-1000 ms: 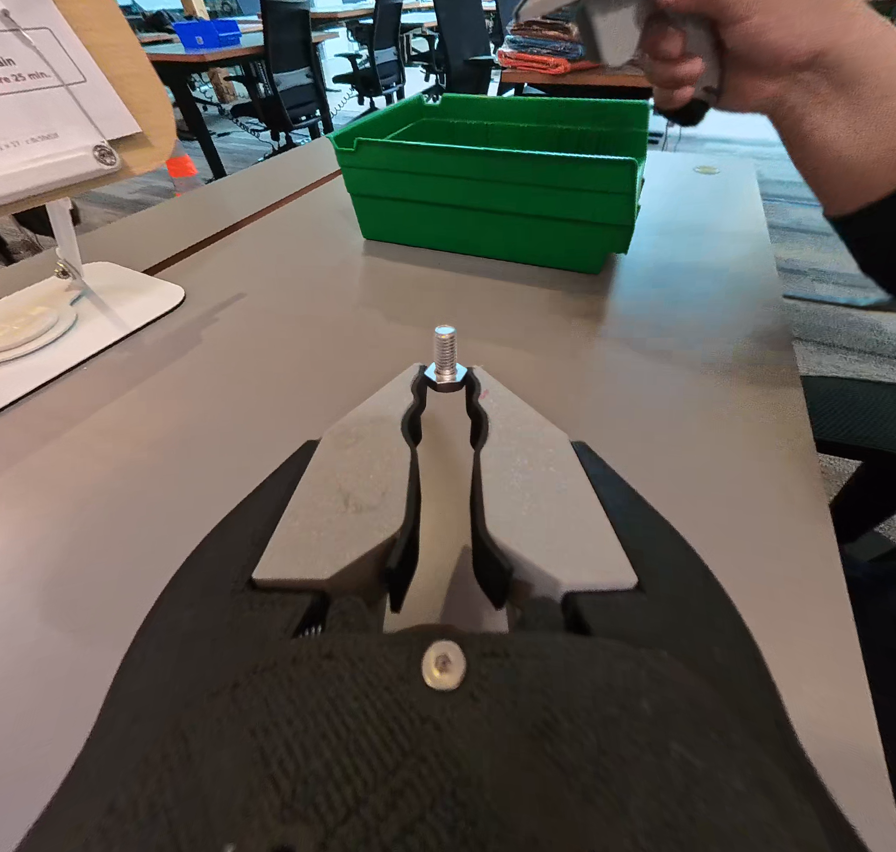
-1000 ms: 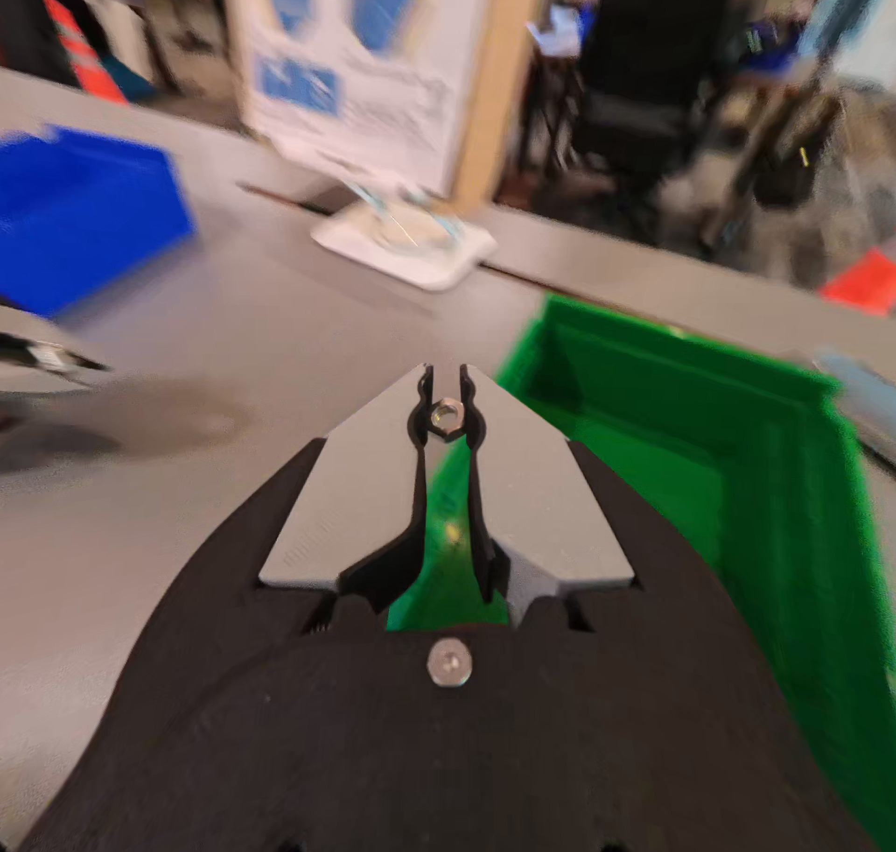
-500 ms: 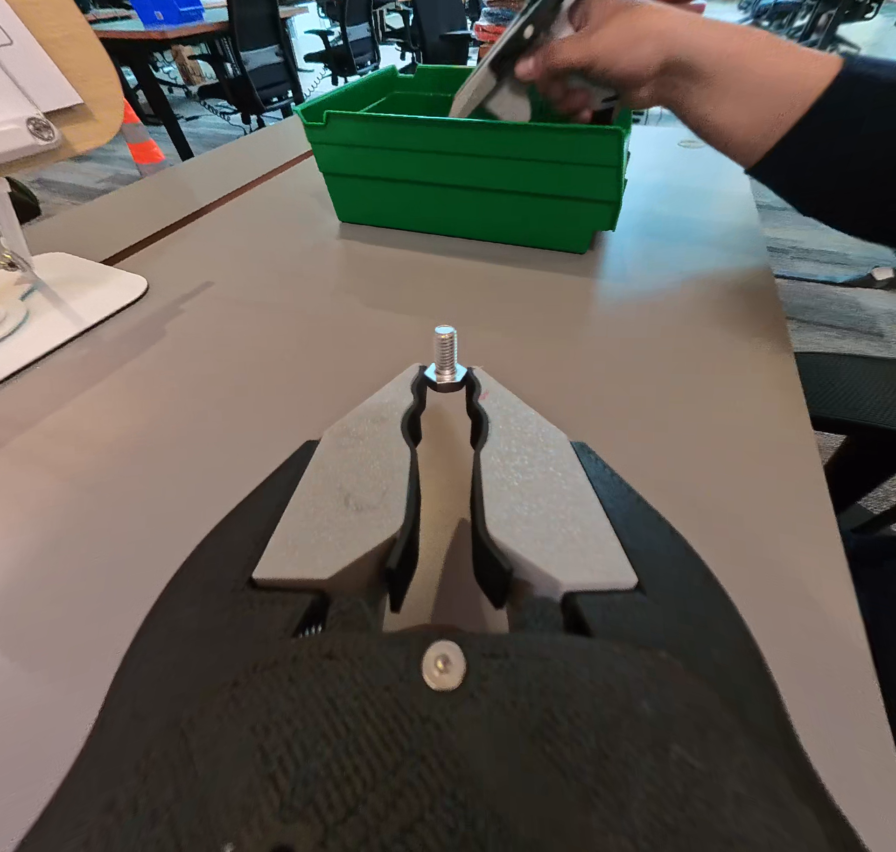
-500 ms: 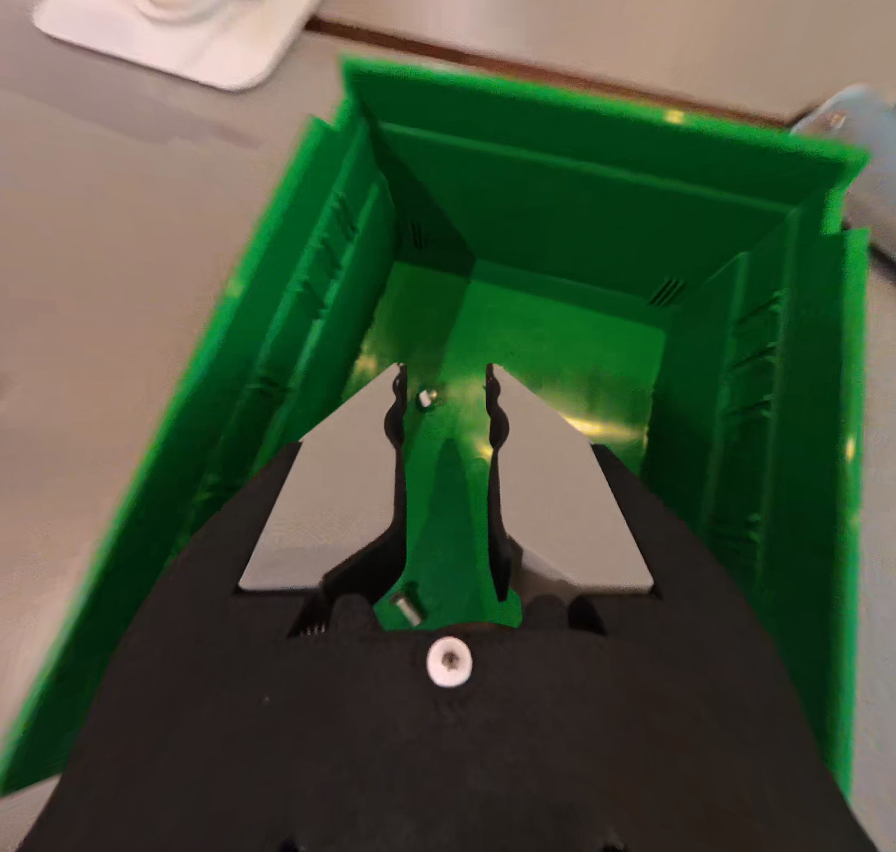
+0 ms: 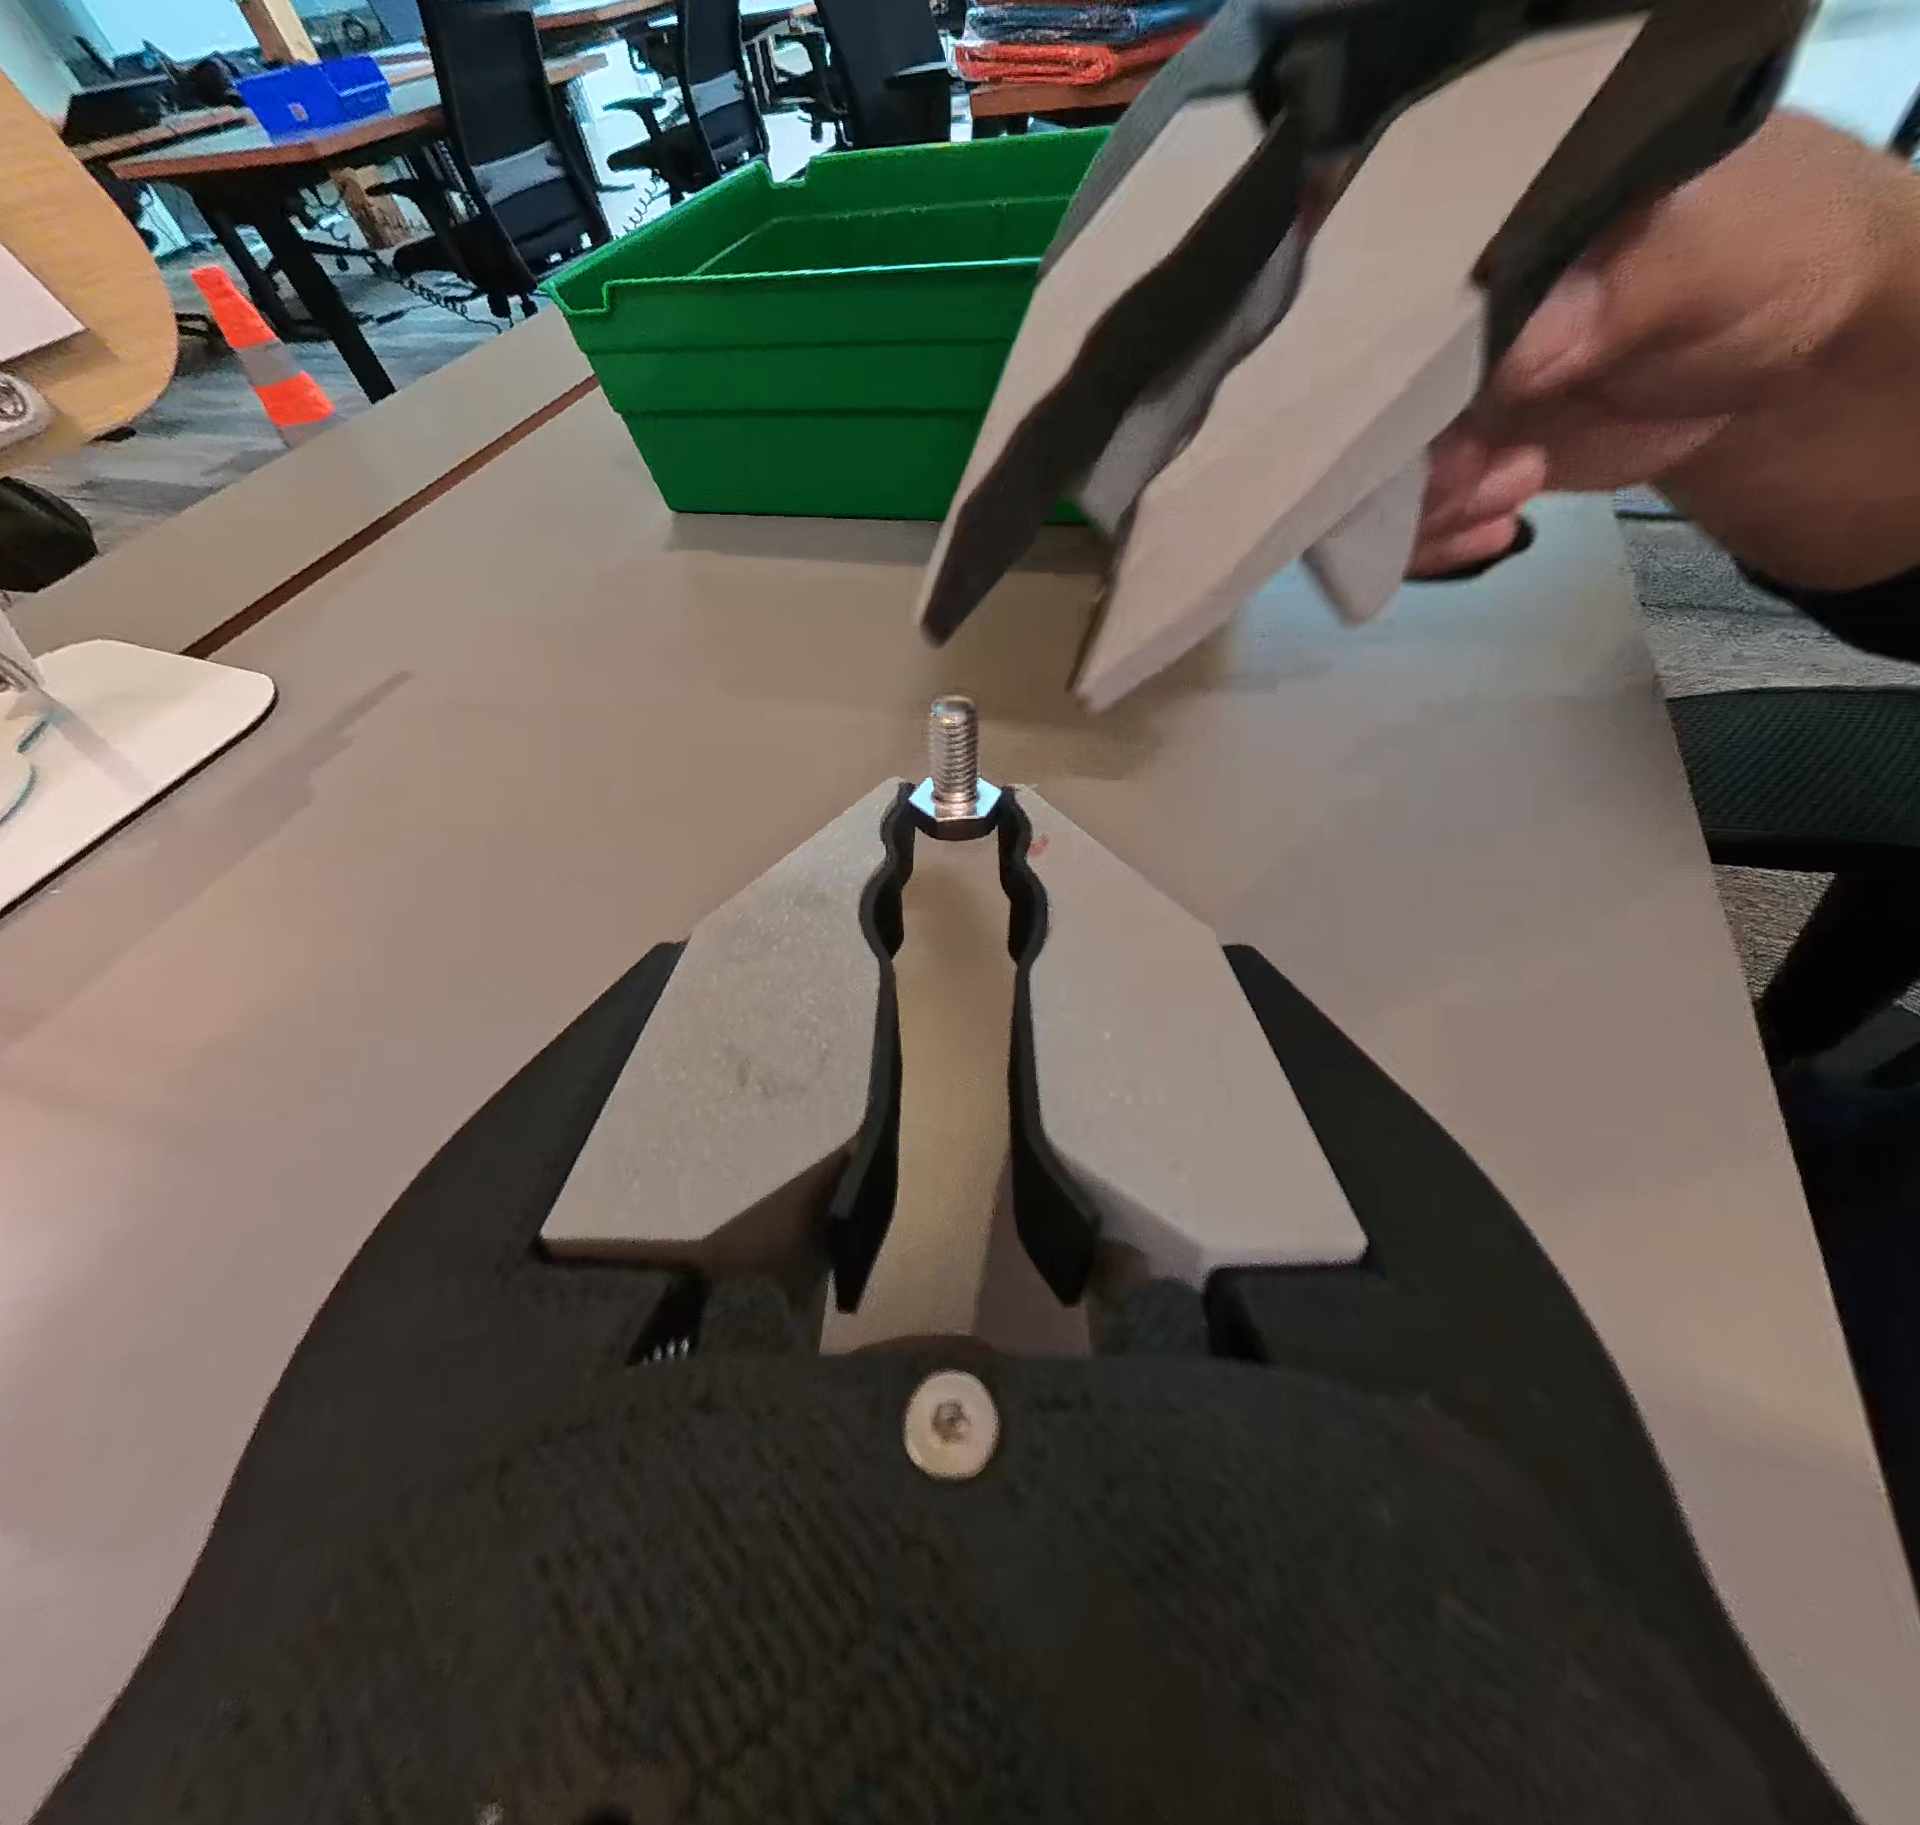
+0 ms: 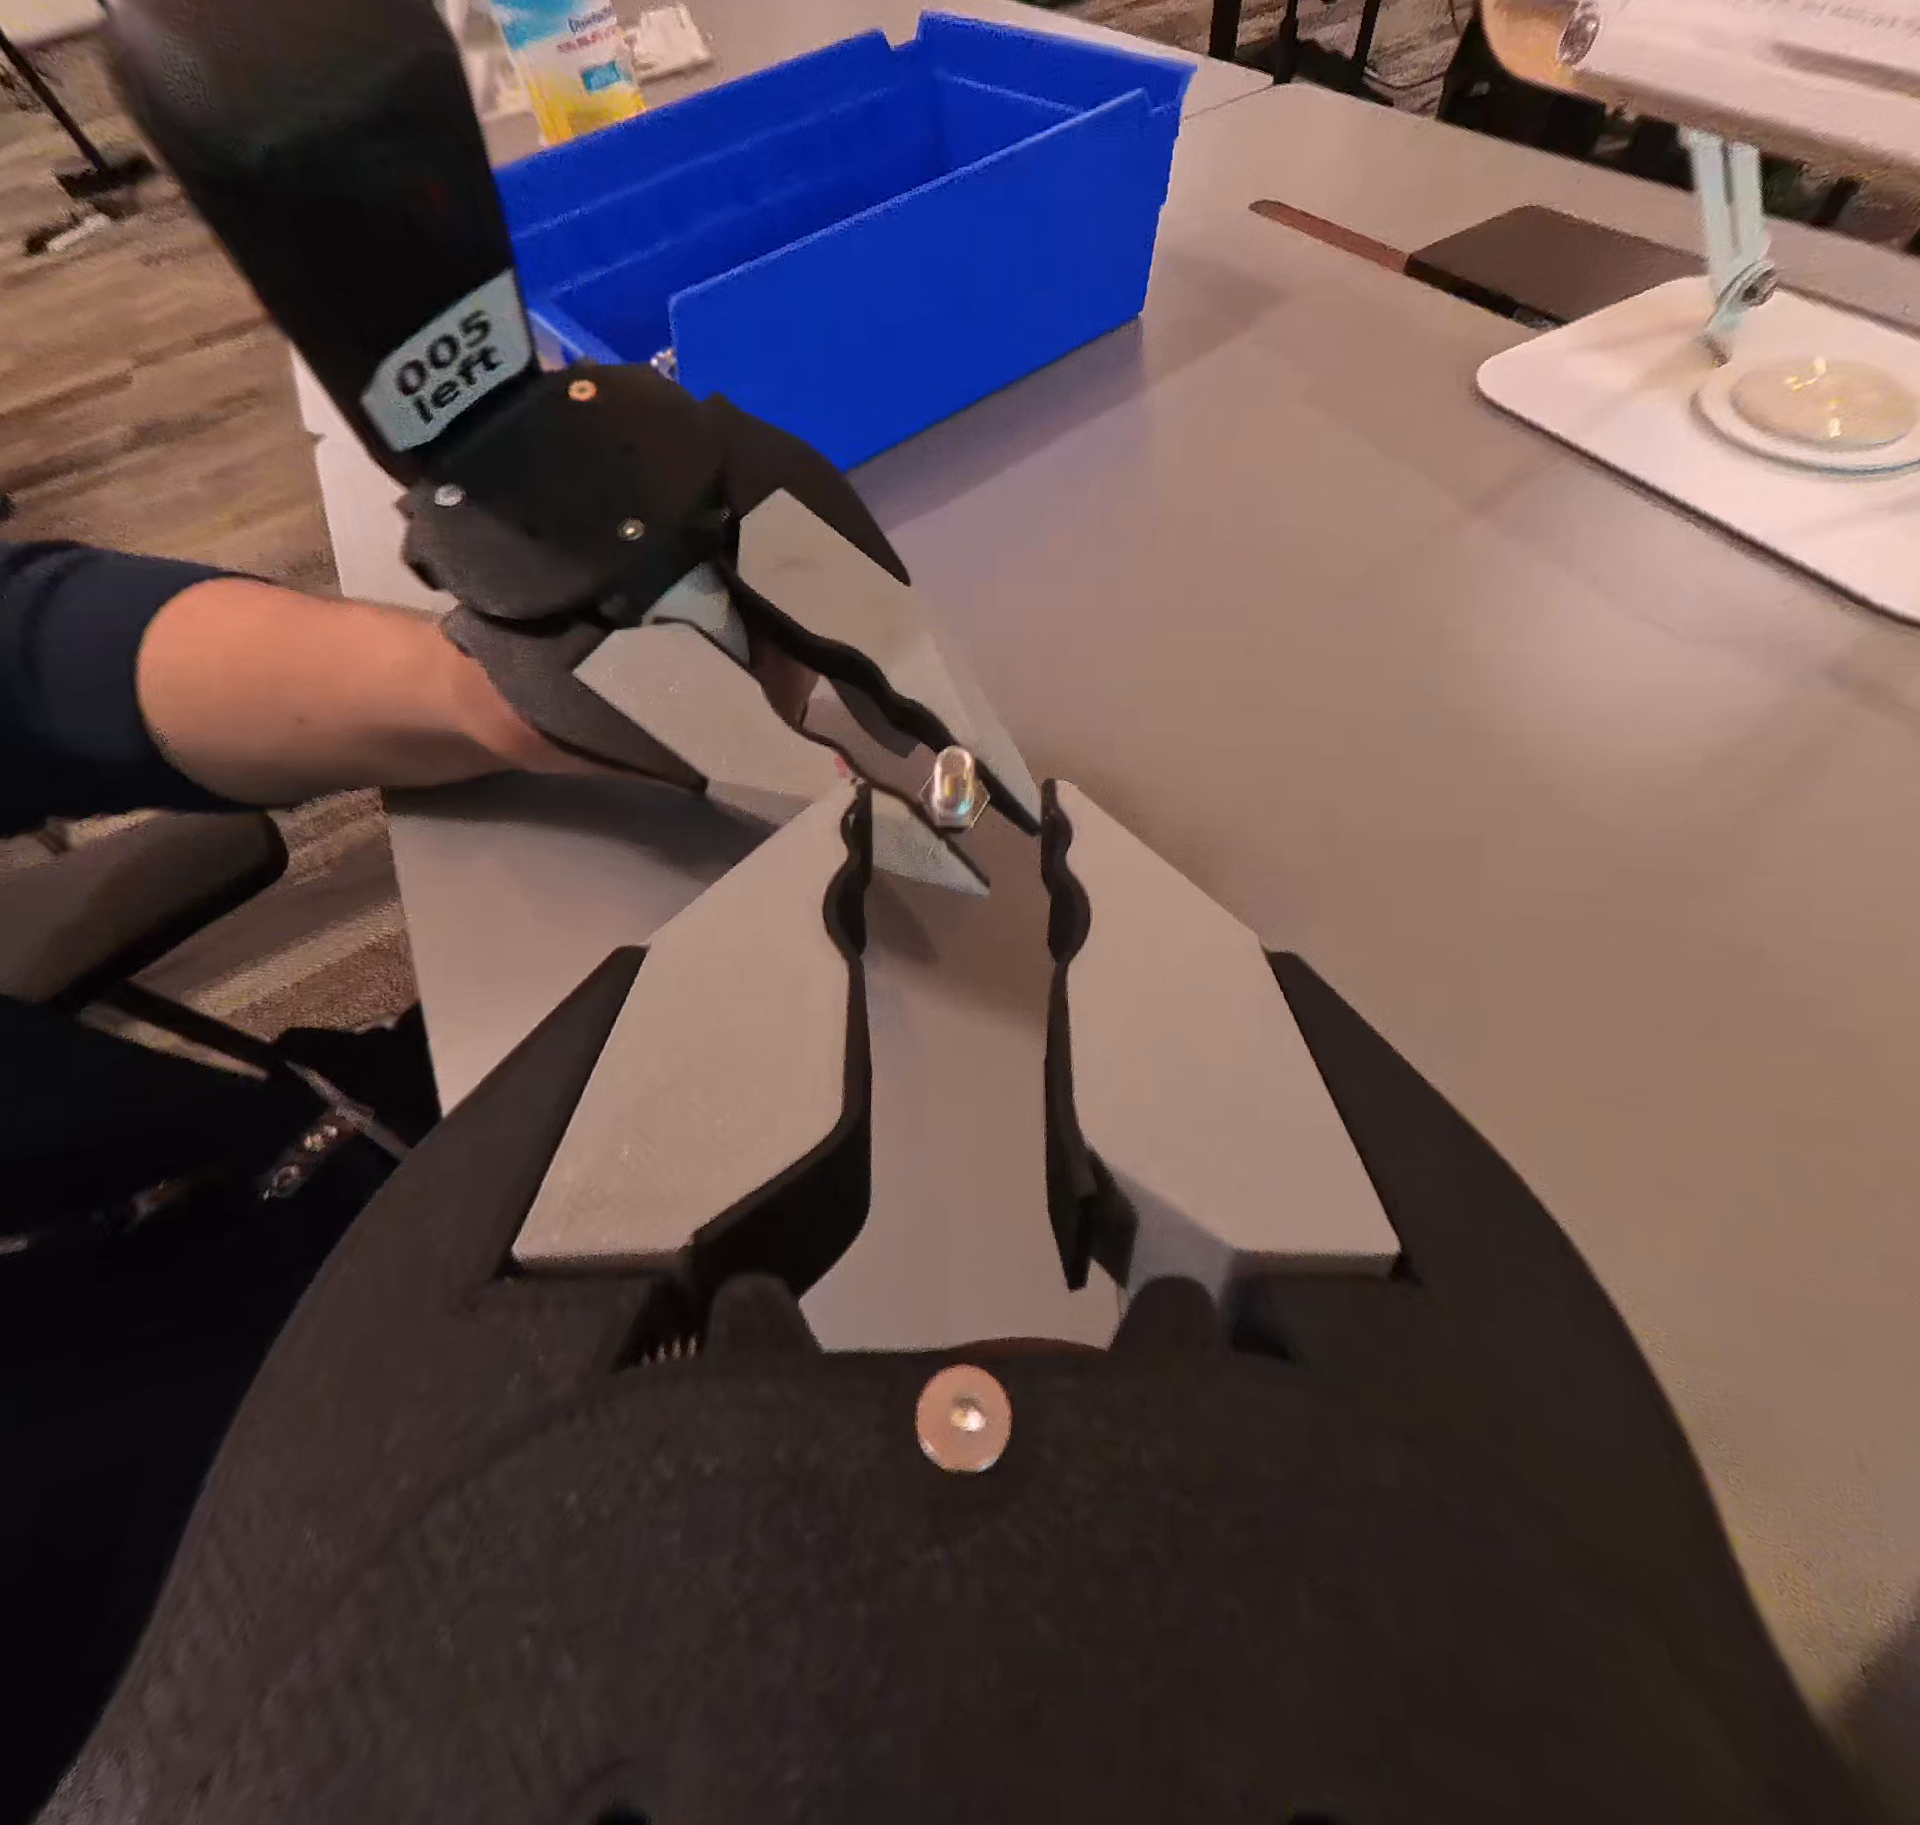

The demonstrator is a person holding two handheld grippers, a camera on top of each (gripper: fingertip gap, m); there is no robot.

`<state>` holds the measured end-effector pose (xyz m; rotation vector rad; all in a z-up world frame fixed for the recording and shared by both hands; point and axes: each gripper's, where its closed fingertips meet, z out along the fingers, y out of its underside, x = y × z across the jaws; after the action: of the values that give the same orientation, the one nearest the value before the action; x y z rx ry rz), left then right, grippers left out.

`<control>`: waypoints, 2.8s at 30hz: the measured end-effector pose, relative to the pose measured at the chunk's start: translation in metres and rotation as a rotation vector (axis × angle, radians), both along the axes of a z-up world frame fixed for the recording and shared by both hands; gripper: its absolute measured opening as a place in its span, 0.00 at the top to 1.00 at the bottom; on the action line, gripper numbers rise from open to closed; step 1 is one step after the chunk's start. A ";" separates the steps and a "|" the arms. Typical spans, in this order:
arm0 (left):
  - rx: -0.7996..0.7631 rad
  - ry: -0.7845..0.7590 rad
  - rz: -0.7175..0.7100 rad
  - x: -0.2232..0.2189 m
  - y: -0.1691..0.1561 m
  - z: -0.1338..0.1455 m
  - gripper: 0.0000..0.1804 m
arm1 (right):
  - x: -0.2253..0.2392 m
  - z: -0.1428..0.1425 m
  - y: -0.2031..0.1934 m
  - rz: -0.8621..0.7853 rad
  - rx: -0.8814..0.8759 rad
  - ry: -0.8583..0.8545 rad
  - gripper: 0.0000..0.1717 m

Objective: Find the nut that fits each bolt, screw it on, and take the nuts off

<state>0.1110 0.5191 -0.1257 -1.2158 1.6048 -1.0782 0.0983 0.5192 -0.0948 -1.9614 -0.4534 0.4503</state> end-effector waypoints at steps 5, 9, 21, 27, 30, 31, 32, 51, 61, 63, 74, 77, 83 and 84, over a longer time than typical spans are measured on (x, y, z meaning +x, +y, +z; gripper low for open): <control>0.005 0.017 0.007 -0.002 0.001 -0.001 0.92 | -0.012 -0.004 0.016 0.011 0.052 0.034 0.98; -0.029 0.041 0.008 -0.002 0.000 -0.003 0.92 | -0.011 -0.006 0.016 -0.002 0.058 0.050 0.98; -0.082 0.034 -0.016 0.001 -0.008 -0.003 0.92 | -0.008 -0.008 0.009 -0.051 0.071 0.006 0.98; -0.107 0.075 0.013 0.000 0.002 -0.012 0.89 | 0.074 0.056 -0.027 -0.250 0.204 -0.103 0.98; -0.102 0.078 0.009 0.000 0.001 -0.011 0.89 | 0.167 0.079 -0.062 -0.465 0.194 -0.200 0.98; -0.094 0.079 0.005 0.000 0.000 -0.011 0.89 | 0.200 0.074 -0.074 -0.531 0.137 -0.228 0.98; -0.086 0.081 0.001 0.001 -0.002 -0.011 0.89 | 0.230 0.063 -0.085 -0.593 0.063 -0.258 0.98; -0.047 0.052 -0.019 0.003 -0.004 -0.013 0.90 | 0.138 0.103 -0.011 -0.290 0.055 -0.316 0.75; -0.033 0.020 -0.101 -0.002 -0.011 -0.008 0.81 | 0.070 0.004 0.121 -0.206 0.132 -0.193 0.72; -0.011 0.030 -0.093 -0.003 -0.007 -0.009 0.79 | 0.084 -0.016 0.131 -0.247 0.147 -0.232 0.73; 0.071 0.128 0.194 -0.078 0.075 0.069 0.77 | 0.095 -0.051 0.128 -0.244 0.114 -0.381 0.72; 0.100 0.230 0.397 -0.147 0.145 0.106 0.74 | 0.084 -0.064 0.130 -0.209 0.075 -0.406 0.72; -0.213 0.724 0.592 -0.265 0.239 0.026 0.71 | 0.081 -0.065 0.130 -0.209 0.075 -0.406 0.72; -0.256 0.776 0.619 -0.274 0.246 0.008 0.73 | 0.083 -0.065 0.131 -0.215 0.072 -0.397 0.72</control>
<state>-0.1635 0.7651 -0.1180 -2.3053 1.4459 -0.4201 0.1812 0.6497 -0.1599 -2.0042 -0.4922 -0.0950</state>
